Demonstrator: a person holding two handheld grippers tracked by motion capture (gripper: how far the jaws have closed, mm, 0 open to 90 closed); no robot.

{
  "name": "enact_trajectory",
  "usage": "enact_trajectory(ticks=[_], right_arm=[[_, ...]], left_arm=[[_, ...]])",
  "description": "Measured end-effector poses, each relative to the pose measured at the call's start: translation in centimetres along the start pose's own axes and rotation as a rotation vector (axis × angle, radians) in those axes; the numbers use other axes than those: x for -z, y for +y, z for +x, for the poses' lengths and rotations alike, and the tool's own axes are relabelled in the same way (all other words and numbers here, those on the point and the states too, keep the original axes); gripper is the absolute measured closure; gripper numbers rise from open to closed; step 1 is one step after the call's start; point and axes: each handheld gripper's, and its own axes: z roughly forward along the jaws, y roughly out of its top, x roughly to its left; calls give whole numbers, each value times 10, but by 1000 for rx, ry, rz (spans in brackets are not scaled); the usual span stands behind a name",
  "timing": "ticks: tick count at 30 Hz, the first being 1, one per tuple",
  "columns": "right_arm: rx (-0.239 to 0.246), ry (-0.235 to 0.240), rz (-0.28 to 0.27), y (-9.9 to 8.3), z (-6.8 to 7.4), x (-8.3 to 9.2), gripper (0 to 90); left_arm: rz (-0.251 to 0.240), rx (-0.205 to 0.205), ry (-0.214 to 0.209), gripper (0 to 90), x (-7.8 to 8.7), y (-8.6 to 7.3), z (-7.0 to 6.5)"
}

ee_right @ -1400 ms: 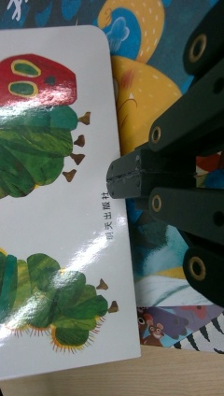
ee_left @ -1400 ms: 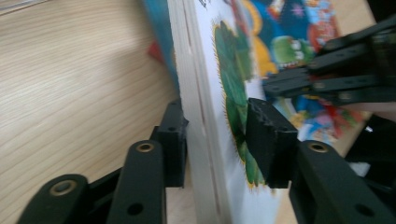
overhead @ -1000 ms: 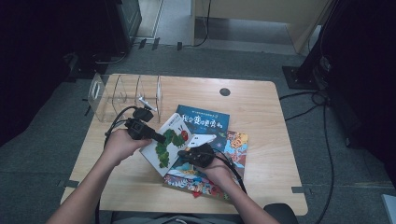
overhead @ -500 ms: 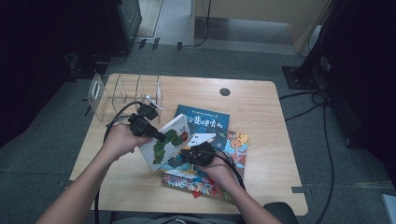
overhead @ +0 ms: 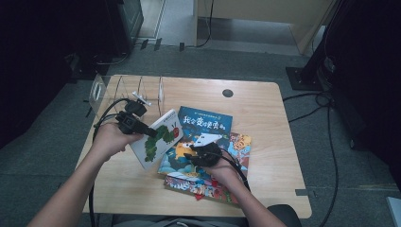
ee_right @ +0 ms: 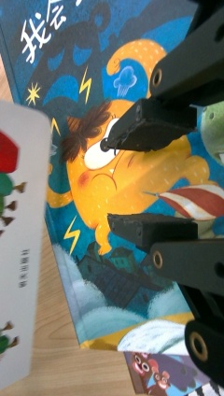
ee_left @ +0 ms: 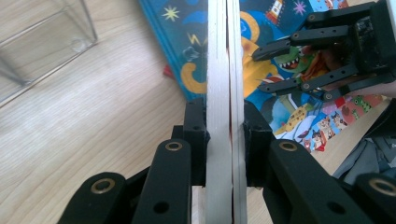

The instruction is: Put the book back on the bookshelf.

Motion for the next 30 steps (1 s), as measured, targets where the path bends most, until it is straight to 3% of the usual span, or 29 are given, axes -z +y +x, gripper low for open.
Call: enact_trajectory(ticks=[11,16,30], right_arm=[[-2,-15,1,0,-3,0,504],[-26,-23,0,2,-6,-2,461],[-5,-35,6,2,-5,-3,442]], left_arm=[[-34,76,29,776,16,-12,16],[-41,113,51,776,19,-17,25],[-73,215,81,776,25,-29,46]])
